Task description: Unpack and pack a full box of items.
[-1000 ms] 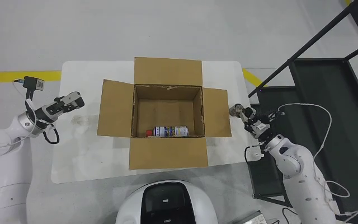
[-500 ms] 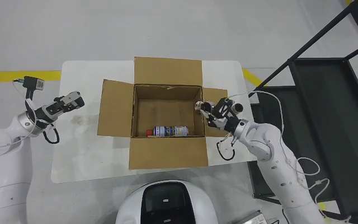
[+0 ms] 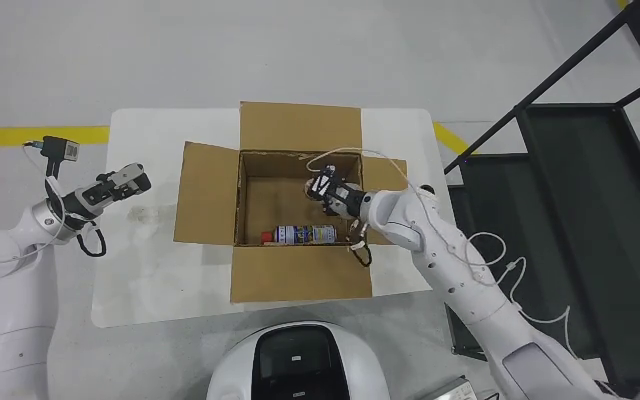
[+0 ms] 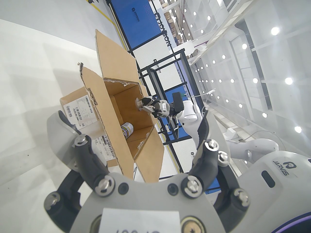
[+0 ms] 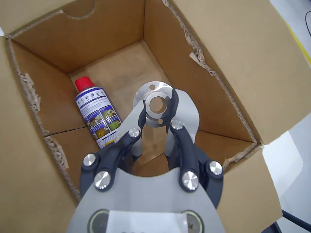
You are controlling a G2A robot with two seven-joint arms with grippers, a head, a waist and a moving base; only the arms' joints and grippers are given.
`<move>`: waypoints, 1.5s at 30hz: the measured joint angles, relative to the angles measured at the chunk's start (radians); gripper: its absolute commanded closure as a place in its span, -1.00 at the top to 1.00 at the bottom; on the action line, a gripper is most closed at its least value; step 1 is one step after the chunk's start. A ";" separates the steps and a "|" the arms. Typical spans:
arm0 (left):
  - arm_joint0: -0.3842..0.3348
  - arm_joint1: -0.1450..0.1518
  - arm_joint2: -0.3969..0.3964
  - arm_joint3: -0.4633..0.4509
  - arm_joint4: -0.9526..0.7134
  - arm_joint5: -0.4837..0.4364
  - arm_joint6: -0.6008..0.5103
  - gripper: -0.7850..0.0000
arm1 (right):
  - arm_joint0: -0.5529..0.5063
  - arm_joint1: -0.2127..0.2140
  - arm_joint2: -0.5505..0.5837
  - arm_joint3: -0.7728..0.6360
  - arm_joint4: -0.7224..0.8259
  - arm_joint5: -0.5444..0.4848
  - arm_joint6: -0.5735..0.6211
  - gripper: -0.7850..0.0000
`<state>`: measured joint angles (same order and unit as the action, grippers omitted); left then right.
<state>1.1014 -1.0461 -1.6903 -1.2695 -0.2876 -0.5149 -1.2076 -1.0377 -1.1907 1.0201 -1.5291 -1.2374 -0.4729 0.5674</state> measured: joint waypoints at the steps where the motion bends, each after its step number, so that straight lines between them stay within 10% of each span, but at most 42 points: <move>1: 0.000 0.000 0.000 0.000 0.000 0.000 0.000 1.00 | 0.019 -0.007 -0.022 0.026 -0.001 0.011 0.013 -1.00; 11: 0.000 0.000 0.000 0.000 0.000 0.000 0.000 1.00 | 0.098 -0.038 -0.102 0.182 0.002 0.055 0.047 -0.95; 13: 0.000 0.000 0.000 0.000 0.000 0.000 0.000 1.00 | 0.106 -0.041 -0.107 0.206 0.014 0.046 0.047 -0.25; 19: 0.000 0.000 0.000 0.000 0.000 0.000 0.000 1.00 | 0.099 -0.040 -0.089 0.203 0.041 0.021 0.021 0.33; 28: 0.000 0.000 0.000 0.000 0.000 0.000 0.000 1.00 | -0.085 0.026 0.143 -0.047 0.091 -0.103 -0.083 -0.14; 36: 0.000 0.000 0.000 0.000 0.000 0.000 0.000 1.00 | -0.342 0.079 0.466 -0.241 0.055 -0.070 -0.190 -0.04; 45: 0.000 0.000 0.000 0.000 0.000 0.000 0.000 1.00 | -0.454 0.099 0.671 -0.134 0.006 0.005 -0.276 -0.01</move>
<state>1.1014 -1.0461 -1.6903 -1.2695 -0.2876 -0.5149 -1.2076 -1.4912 -1.0913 1.6915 -1.6636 -1.2310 -0.4676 0.2912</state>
